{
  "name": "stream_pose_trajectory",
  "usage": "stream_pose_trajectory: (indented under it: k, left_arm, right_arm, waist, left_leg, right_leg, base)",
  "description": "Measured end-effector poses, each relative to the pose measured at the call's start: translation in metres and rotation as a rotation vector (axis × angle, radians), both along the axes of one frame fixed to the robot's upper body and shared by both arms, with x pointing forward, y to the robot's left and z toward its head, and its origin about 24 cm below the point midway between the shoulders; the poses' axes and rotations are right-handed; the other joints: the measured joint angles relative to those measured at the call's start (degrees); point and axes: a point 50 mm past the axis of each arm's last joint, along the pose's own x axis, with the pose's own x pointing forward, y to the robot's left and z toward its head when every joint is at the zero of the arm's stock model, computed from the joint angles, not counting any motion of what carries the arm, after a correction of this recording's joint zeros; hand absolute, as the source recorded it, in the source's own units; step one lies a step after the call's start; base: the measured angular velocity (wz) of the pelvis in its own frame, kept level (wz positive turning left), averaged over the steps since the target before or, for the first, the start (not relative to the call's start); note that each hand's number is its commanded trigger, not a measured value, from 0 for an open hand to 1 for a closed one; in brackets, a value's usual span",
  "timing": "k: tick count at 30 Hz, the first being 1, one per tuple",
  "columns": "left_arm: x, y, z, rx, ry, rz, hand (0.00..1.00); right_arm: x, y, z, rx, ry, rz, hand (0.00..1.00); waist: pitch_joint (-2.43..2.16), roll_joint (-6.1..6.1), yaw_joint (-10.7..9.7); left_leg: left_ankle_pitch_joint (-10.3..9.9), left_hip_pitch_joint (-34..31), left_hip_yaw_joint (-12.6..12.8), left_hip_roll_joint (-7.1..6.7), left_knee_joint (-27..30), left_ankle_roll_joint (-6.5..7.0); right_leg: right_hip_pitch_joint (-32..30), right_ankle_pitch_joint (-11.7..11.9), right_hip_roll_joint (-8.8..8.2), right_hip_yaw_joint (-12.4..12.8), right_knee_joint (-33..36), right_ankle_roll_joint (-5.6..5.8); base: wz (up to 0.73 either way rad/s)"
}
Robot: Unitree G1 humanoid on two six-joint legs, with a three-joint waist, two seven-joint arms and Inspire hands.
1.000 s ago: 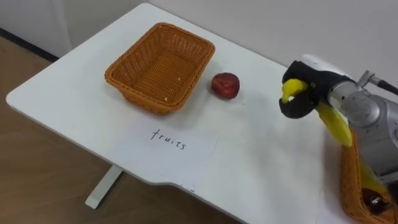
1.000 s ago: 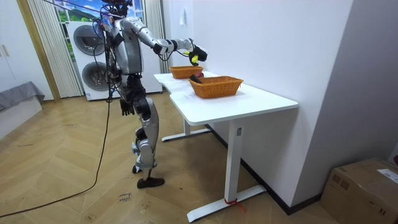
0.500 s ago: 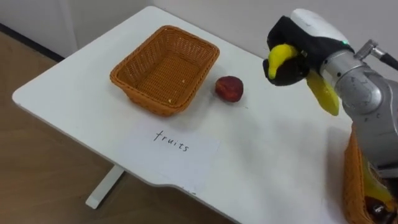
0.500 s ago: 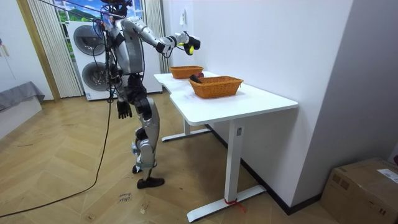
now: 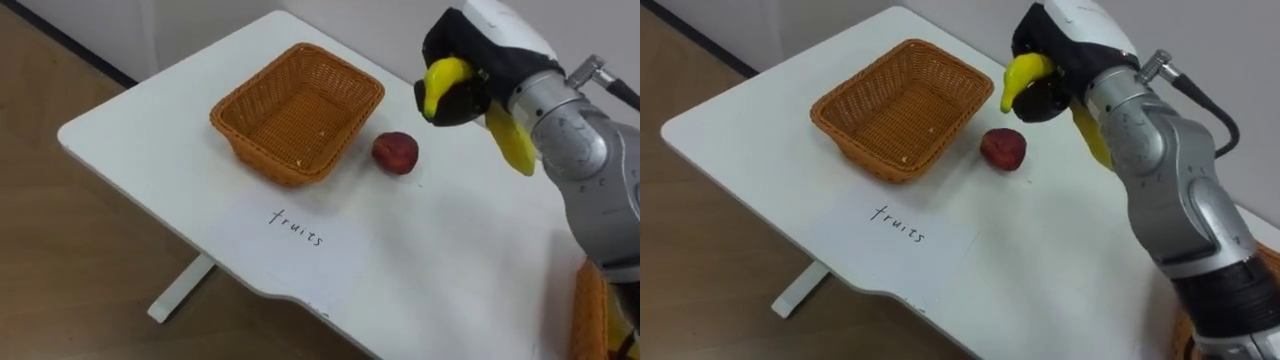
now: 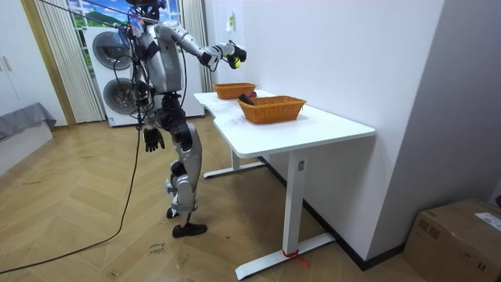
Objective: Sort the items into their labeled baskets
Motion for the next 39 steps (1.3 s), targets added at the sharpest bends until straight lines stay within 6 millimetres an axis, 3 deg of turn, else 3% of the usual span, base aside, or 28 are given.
stream_pose_trajectory:
  k: [9,13,19,27,35,39]
  left_arm:
    - [-0.011,-0.006,-0.003,-0.050,0.022,0.003,0.00]
    - [-0.013,-0.005,-0.002,-0.049,0.023,0.003,0.00]
    - [-0.004,0.000,0.002,-0.029,-0.005,-0.021,0.00]
    - [-0.002,0.005,0.005,-0.012,-0.010,-0.033,0.00]
    - [-0.001,0.004,0.007,-0.009,-0.027,-0.050,0.00]
    - [0.002,0.004,0.008,-0.006,-0.040,-0.058,0.00]
  right_arm:
    - [0.006,0.009,0.009,0.008,-0.039,0.017,1.00]
    - [0.017,0.014,0.005,-0.016,-0.003,0.021,1.00]
    - [0.018,0.021,0.002,-0.022,0.014,0.051,1.00]
    - [0.034,0.012,0.004,0.027,-0.031,-0.016,1.00]
    - [0.033,0.020,-0.008,-0.002,-0.061,-0.010,1.00]
    - [0.035,0.016,-0.009,0.009,-0.100,-0.049,1.00]
  waist:
    - [0.17,-0.03,1.2]
    - [0.59,-0.75,1.1]
    - [0.25,-1.54,3.0]
    - [0.38,-1.80,4.2]
    - [0.60,-1.73,4.4]
    - [0.63,-1.72,5.9]
  left_leg:
    - [0.0,0.2,-1.5,-0.69,0.0,-0.02]
    - [0.1,-0.1,-3.1,-0.99,0.3,-0.11]
    - [0.2,-0.6,-4.5,-1.12,0.3,-0.21]
    - [0.2,-0.6,-5.7,-1.25,0.3,-0.20]
    - [0.2,-1.0,-6.5,-1.45,0.3,-0.21]
    - [0.2,-1.1,-6.9,-1.55,0.3,-0.20]
  right_leg:
    - [0.8,-0.2,-0.05,0.0,-0.1,0.32]
    - [1.2,-0.4,-0.16,-0.5,-0.1,0.68]
    - [1.1,-0.4,-0.03,-1.1,-0.2,0.69]
    - [1.6,-0.4,0.01,-2.3,-0.2,0.70]
    - [1.6,-0.5,-0.02,-2.8,-0.3,0.87]
    - [1.6,-0.6,-0.08,-3.3,-0.2,0.89]
  base:
    - [0.08]
    - [0.20]
    - [0.14]
    - [0.09]
    - [0.05]
    - [0.04]
